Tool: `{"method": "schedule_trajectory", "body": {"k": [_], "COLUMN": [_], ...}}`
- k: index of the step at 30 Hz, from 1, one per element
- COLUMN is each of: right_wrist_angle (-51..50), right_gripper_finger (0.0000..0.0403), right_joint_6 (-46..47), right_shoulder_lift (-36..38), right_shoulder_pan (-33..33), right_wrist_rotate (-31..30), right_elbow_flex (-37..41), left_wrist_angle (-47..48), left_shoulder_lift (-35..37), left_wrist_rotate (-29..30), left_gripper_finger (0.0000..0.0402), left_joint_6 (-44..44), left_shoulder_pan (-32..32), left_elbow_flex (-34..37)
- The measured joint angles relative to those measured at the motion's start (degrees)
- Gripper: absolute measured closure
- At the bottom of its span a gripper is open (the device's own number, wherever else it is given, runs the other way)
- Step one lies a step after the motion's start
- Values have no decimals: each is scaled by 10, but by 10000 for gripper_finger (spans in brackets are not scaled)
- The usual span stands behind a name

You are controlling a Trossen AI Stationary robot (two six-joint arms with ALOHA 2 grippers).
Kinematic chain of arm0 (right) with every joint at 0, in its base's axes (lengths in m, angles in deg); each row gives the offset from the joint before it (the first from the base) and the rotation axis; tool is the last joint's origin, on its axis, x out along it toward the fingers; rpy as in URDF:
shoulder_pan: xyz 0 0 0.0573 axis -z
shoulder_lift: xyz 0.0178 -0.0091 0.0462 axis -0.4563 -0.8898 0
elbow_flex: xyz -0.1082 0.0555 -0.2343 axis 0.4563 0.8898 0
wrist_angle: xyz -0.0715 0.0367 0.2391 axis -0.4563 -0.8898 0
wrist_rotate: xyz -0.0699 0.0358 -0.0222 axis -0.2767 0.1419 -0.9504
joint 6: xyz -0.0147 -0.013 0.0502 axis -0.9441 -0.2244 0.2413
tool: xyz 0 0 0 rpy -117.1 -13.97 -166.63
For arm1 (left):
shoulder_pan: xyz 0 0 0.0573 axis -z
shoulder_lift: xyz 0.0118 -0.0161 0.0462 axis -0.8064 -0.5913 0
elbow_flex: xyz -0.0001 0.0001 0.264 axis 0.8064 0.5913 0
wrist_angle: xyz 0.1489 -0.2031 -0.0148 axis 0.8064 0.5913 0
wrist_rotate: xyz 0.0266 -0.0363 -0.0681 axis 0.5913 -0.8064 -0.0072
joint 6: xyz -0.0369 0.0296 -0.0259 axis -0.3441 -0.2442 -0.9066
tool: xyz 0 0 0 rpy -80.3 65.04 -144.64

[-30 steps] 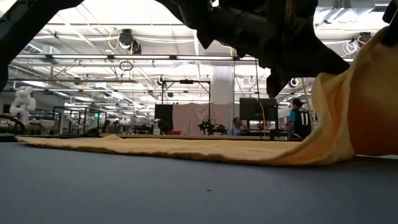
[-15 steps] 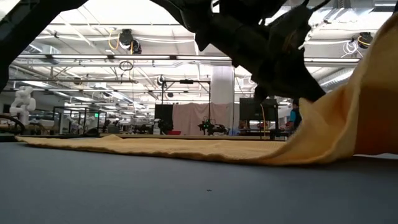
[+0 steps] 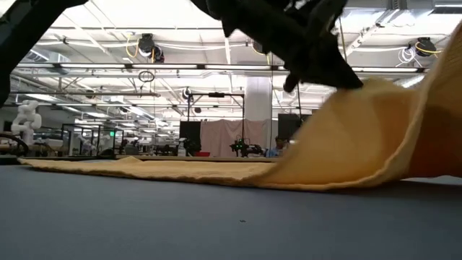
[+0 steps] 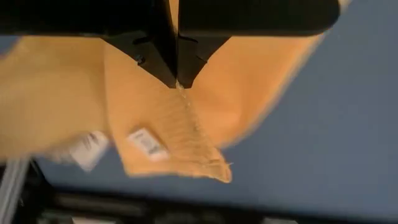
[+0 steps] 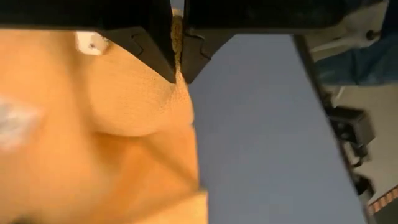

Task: Roll towel into tight, uniform cylinder
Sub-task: Fold the orange microfiber cloth

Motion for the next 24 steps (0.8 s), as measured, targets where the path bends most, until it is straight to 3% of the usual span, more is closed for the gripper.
{"method": "schedule_trajectory", "body": {"k": [4, 7, 12, 24], "right_wrist_angle": [2, -4, -6, -16], "right_gripper_finger": [397, 399, 400, 399], "right_joint_6": [8, 18, 17, 11], "right_shoulder_lift": [0, 0, 0, 2], "right_shoulder_pan": [-14, -17, -12, -9], "right_wrist_rotate": [-2, -29, -73, -104], "right_elbow_flex": [0, 0, 0, 0], "left_wrist_angle": [-4, -6, 1, -44], "left_shoulder_lift": [31, 37, 23, -1], "left_wrist_rotate": [10, -32, -69, -74], "left_gripper_finger": [401, 402, 402, 402], "left_joint_6": [21, 23, 30, 50], "left_shoulder_pan": [-16, -19, 16, 86], "left_elbow_flex": [0, -1, 0, 0]}}
